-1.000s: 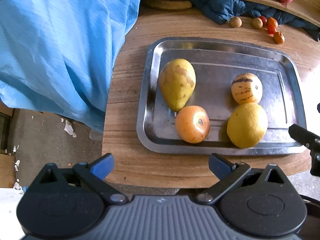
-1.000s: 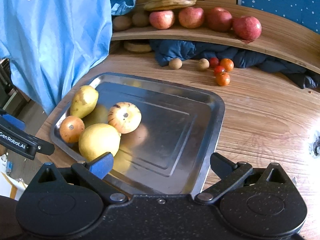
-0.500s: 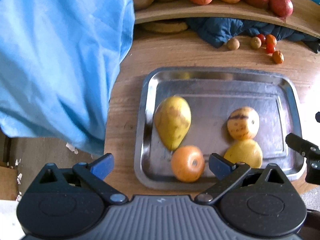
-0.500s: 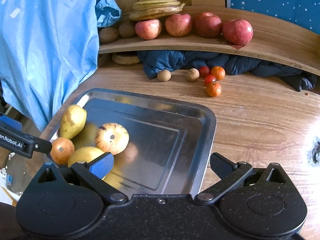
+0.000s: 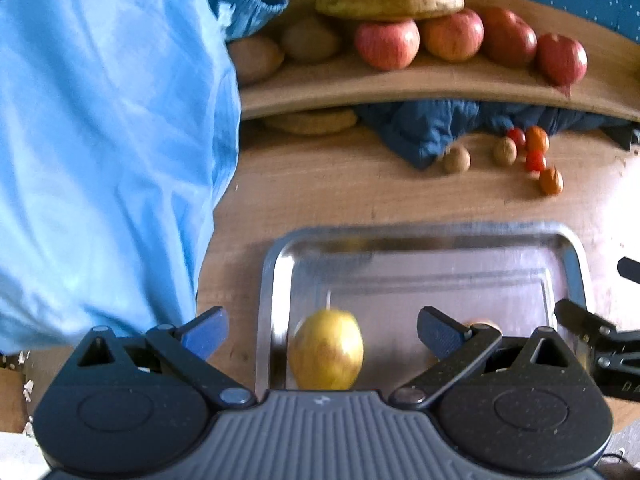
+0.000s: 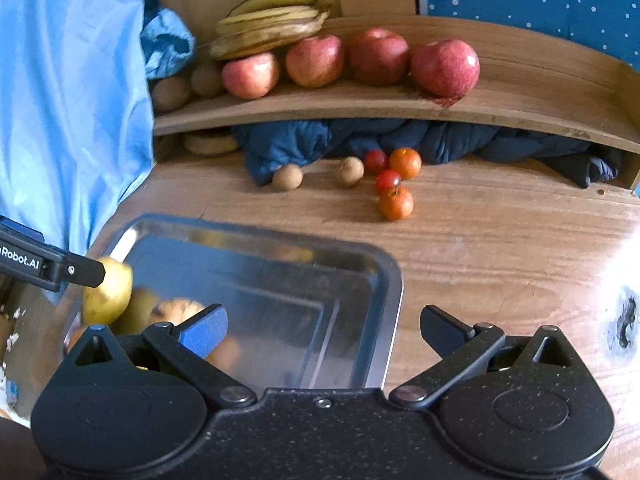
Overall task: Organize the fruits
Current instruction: 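Move both tools back toward the small fruits under the shelf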
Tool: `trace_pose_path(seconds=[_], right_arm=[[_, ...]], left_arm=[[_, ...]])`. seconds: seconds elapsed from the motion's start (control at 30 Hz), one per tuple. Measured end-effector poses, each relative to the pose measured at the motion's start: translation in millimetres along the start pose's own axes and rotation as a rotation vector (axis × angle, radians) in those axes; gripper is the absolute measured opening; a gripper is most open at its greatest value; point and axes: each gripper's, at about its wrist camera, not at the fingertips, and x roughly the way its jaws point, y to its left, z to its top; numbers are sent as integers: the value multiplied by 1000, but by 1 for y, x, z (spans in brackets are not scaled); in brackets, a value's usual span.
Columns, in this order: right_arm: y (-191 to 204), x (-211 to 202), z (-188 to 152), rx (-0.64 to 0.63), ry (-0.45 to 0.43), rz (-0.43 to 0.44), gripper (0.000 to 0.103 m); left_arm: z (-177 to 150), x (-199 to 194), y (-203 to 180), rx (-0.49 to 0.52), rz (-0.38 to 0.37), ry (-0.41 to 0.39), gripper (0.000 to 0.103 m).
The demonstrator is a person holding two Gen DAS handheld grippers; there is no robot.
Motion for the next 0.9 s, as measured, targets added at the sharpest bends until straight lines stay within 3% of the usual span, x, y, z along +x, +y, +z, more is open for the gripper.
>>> trace_pose_path(seconds=[0.63,0.9], right_arm=[[-11,33,28,51,-9,-86,102],[-16,45,33,61,11,-116,102]], left_arm=[[77,58,-52,91,-191,-17,102],[95,81,-61,104,-222,4,102]])
